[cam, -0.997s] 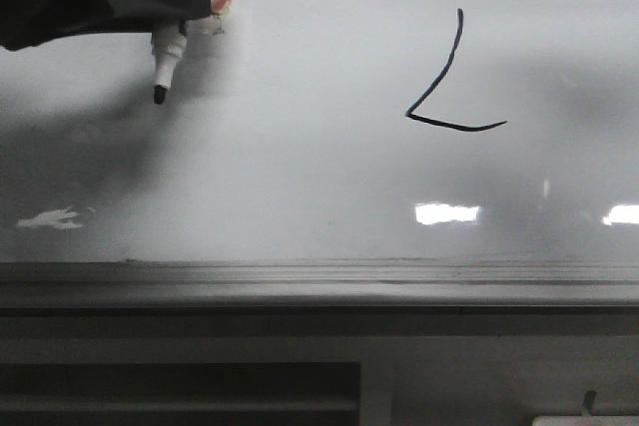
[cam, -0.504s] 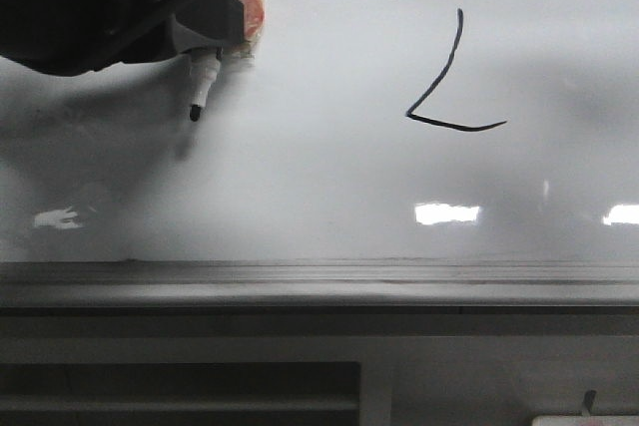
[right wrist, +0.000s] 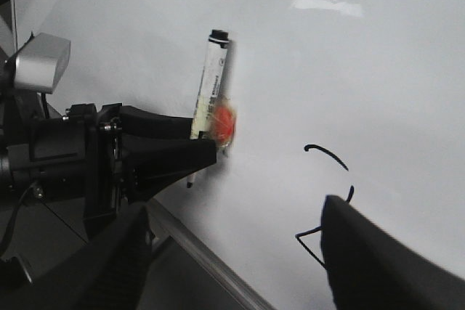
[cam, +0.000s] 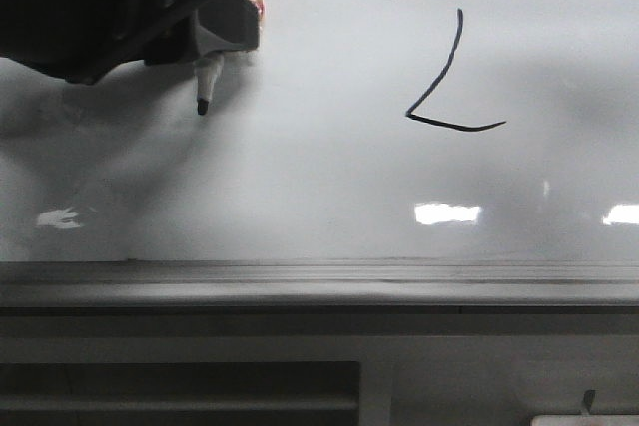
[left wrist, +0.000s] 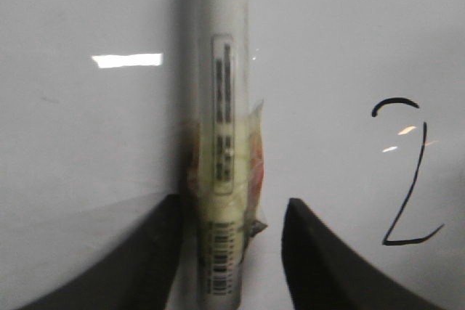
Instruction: Write number 2 on whiteboard
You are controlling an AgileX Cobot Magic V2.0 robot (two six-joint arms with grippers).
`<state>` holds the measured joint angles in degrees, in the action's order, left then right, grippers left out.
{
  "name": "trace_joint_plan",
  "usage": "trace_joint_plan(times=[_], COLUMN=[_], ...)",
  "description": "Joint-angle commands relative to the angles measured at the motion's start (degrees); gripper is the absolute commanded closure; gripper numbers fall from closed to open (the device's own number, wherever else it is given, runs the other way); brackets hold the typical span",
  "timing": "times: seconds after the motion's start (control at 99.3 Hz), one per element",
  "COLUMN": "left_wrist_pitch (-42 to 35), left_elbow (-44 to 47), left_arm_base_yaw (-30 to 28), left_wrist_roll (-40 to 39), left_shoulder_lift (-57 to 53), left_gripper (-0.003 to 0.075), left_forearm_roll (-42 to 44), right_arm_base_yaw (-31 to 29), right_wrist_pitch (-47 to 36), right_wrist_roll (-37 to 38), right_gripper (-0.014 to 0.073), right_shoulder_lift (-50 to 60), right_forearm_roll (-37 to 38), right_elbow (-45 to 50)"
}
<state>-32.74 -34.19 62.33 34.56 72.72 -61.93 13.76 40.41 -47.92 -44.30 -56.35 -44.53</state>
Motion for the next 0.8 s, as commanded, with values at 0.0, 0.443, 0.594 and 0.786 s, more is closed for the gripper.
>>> trace_joint_plan(times=[0.0, 0.443, 0.594, 0.786], left_wrist_pitch=[-2.65, 11.29, 14.36, 20.53], left_elbow=[-1.67, -1.44, 0.56, 5.84], left_arm_base_yaw=[-0.06, -0.08, -0.08, -0.03], left_wrist_roll=[-0.36, 22.93, 28.17, 28.42], left_shoulder_lift=[-1.15, -19.47, -27.04, -37.18], left_gripper=[0.0264, 0.0367, 0.0738, 0.0741], left_forearm_roll=[0.55, 0.55, 0.55, 0.55], right_arm_base_yaw=[-0.39, -0.39, -0.39, -0.39], right_wrist_pitch=[-2.13, -9.95, -15.09, -19.98], right_wrist_roll=[0.11, 0.22, 0.22, -0.54], right_gripper=[0.0148, 0.0580, 0.0660, 0.0662], right_shoulder_lift=[0.30, 8.20, 14.23, 25.38], right_forearm_roll=[-2.35, -1.03, -1.03, -1.03], right_elbow=[-1.52, 0.79, 7.72, 18.99])
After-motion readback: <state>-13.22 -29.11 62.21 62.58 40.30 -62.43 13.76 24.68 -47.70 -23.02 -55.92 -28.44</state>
